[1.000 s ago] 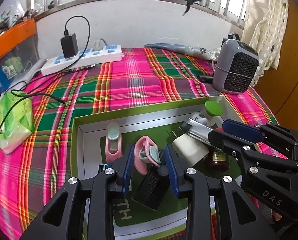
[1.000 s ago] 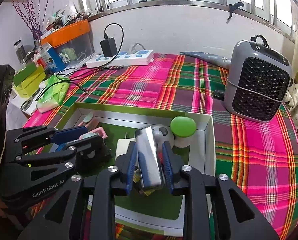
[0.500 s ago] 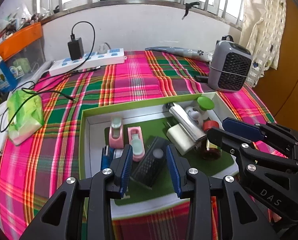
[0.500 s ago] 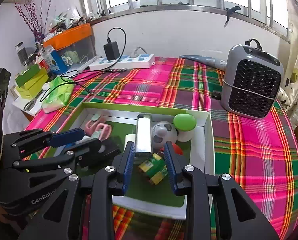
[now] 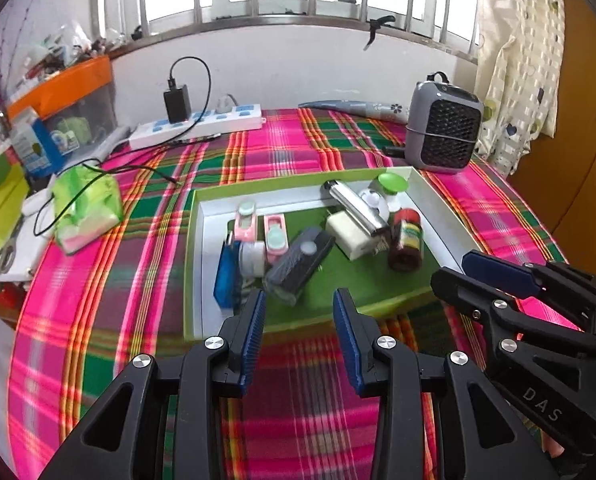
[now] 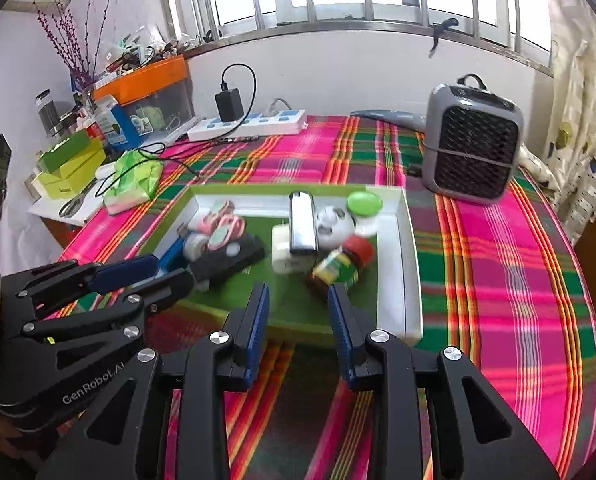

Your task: Organize rigid objects

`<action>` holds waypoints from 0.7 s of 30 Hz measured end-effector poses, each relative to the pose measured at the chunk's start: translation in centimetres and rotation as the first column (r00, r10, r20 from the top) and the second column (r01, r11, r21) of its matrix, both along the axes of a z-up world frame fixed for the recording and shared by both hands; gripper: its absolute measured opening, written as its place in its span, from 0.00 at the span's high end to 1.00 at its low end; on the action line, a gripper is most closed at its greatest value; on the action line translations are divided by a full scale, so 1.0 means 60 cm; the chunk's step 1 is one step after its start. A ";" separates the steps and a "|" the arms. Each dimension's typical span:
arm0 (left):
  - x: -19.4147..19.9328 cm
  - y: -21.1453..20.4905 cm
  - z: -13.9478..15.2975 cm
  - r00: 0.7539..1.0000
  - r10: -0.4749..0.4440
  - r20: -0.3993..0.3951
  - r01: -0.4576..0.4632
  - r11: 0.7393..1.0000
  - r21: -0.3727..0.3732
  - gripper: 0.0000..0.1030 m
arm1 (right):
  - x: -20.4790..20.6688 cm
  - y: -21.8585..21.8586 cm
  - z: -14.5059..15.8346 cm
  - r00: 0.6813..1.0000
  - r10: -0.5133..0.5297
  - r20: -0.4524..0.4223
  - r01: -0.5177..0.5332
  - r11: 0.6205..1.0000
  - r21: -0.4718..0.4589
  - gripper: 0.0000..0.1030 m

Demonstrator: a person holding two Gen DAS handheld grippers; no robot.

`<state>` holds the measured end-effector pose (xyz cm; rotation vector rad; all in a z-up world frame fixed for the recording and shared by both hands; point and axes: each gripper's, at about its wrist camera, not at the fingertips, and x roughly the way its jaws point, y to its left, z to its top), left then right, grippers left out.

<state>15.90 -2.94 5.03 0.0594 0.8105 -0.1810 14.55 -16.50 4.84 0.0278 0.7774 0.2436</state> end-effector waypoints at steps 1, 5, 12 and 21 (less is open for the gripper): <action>-0.007 0.002 -0.003 1.000 0.001 -0.009 -0.001 1.000 -0.013 0.67 | -0.007 0.000 -0.003 1.000 -0.003 -0.003 0.003 1.000 -0.002 0.69; -0.030 0.003 -0.016 1.000 0.012 -0.024 -0.013 0.999 -0.030 0.67 | -0.031 -0.001 -0.020 0.999 -0.023 -0.026 0.023 1.000 -0.012 0.69; -0.064 0.009 -0.044 0.998 0.039 -0.051 -0.041 0.999 -0.030 0.67 | -0.057 -0.005 -0.060 0.993 -0.071 -0.091 0.067 0.996 -0.056 0.56; -0.083 0.004 -0.071 0.996 0.038 -0.077 -0.039 0.999 -0.018 0.67 | -0.078 -0.018 -0.077 0.985 -0.137 -0.108 0.128 0.988 -0.083 0.53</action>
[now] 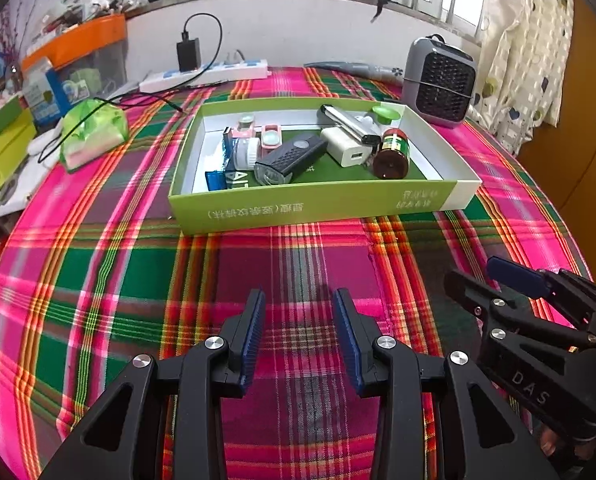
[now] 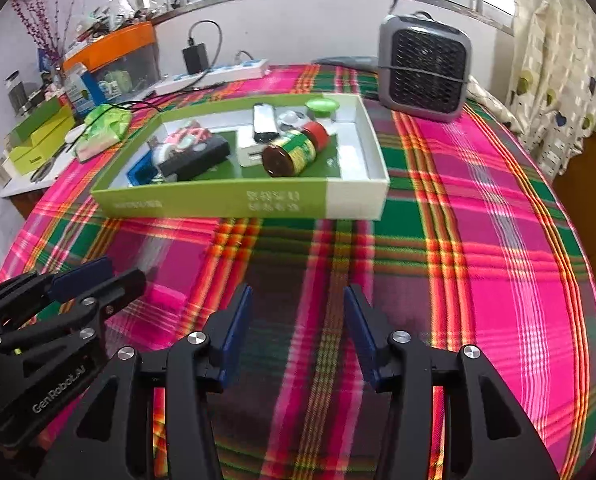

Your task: Organize rigid objects

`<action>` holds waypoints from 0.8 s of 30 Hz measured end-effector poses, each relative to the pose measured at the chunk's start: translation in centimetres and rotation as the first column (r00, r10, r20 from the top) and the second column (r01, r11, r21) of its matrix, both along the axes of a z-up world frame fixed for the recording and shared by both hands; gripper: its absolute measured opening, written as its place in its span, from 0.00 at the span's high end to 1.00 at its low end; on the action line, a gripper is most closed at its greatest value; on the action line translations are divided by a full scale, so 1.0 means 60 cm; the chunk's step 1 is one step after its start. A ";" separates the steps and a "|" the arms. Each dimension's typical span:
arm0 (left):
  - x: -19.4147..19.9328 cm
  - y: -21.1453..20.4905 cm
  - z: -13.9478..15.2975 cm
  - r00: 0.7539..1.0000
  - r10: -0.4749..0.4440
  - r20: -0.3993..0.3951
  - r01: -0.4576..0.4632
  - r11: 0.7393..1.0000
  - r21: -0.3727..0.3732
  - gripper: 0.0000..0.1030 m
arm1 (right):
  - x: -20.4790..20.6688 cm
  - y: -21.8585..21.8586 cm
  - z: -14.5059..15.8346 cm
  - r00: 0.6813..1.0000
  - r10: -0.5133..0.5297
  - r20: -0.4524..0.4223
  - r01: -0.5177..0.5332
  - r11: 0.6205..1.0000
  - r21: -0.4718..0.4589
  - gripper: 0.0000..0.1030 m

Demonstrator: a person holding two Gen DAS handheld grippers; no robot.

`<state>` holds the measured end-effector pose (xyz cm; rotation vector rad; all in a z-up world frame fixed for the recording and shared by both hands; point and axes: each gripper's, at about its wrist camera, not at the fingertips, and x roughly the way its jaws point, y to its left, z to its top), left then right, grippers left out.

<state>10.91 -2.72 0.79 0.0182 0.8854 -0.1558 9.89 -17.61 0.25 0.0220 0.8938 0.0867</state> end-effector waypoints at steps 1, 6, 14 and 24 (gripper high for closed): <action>0.000 -0.001 0.000 1.000 -0.001 0.000 0.001 1.000 0.002 0.67 | 0.000 -0.002 -0.001 1.000 -0.006 0.002 0.006 1.000 -0.002 0.53; 0.005 -0.011 -0.005 1.000 -0.008 -0.008 0.008 1.000 0.024 0.67 | 0.001 -0.003 -0.002 1.000 -0.015 -0.001 0.015 1.000 -0.021 0.53; 0.012 -0.011 -0.007 1.000 0.003 0.004 -0.003 1.000 0.003 0.66 | 0.006 -0.002 -0.004 0.999 -0.038 -0.006 0.037 0.997 -0.065 0.46; 0.011 -0.026 -0.009 1.000 -0.007 0.006 0.007 0.999 0.047 0.61 | 0.006 -0.006 -0.004 0.999 -0.050 -0.010 0.049 0.997 -0.056 0.40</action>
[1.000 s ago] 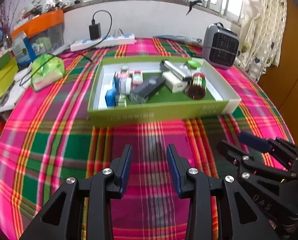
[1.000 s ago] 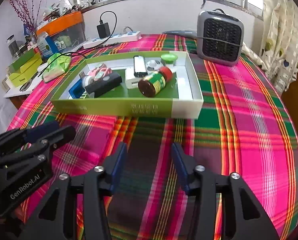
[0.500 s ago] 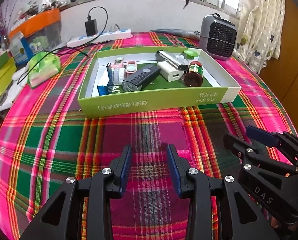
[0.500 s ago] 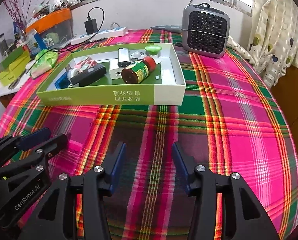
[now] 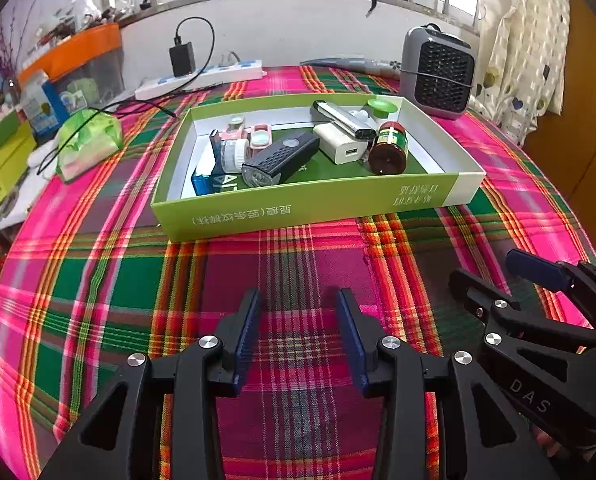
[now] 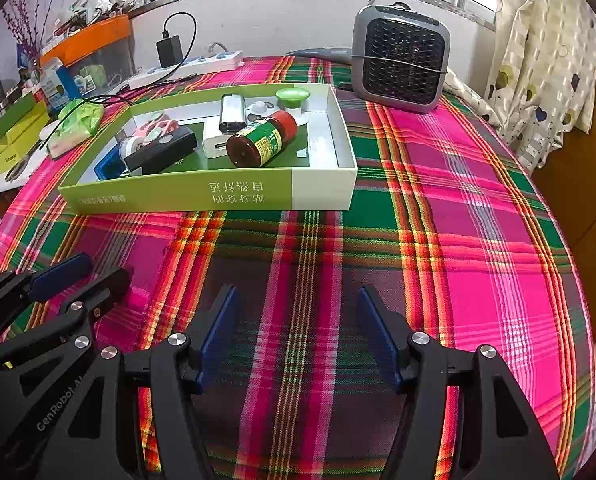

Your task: Organize rigid objects

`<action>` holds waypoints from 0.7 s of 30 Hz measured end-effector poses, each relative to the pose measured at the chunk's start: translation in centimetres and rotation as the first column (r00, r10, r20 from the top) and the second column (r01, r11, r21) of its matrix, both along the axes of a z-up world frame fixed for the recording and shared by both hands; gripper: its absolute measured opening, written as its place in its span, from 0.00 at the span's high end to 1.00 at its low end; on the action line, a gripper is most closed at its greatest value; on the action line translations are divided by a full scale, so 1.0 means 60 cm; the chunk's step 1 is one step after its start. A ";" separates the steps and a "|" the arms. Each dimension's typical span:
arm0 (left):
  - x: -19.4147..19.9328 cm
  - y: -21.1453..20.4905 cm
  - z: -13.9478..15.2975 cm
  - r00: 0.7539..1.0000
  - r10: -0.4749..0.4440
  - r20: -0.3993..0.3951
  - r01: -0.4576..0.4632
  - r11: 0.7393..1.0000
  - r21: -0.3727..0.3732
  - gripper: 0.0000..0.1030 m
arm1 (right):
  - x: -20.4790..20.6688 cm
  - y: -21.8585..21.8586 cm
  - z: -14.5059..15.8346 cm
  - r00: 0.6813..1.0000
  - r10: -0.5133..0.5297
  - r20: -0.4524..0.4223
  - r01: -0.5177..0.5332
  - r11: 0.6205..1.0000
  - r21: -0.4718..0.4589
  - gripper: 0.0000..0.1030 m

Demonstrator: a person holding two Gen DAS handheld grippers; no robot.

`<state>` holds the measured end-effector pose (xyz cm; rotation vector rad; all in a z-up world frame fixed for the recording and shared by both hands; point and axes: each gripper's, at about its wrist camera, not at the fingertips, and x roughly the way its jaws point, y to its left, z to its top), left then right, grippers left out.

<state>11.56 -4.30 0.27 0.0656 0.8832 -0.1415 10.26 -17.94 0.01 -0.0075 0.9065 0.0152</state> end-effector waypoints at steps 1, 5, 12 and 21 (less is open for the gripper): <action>0.000 -0.002 0.000 1.000 -0.003 0.000 0.003 1.000 0.004 0.60 | 0.000 0.000 0.000 1.000 0.000 0.000 0.000 1.000 -0.001 0.40; 0.000 -0.004 0.000 1.000 -0.004 0.001 0.004 1.000 0.013 0.60 | 0.000 -0.001 0.000 1.000 0.000 0.000 0.000 1.000 -0.001 0.39; 0.000 -0.005 -0.001 1.000 -0.004 0.001 0.003 1.000 0.009 0.60 | 0.001 0.000 0.000 1.000 0.000 0.000 0.000 1.000 -0.002 0.39; 0.000 -0.005 -0.001 1.000 -0.003 0.001 0.003 1.000 0.010 0.60 | 0.001 0.000 0.000 1.000 0.000 0.000 0.000 1.000 -0.003 0.39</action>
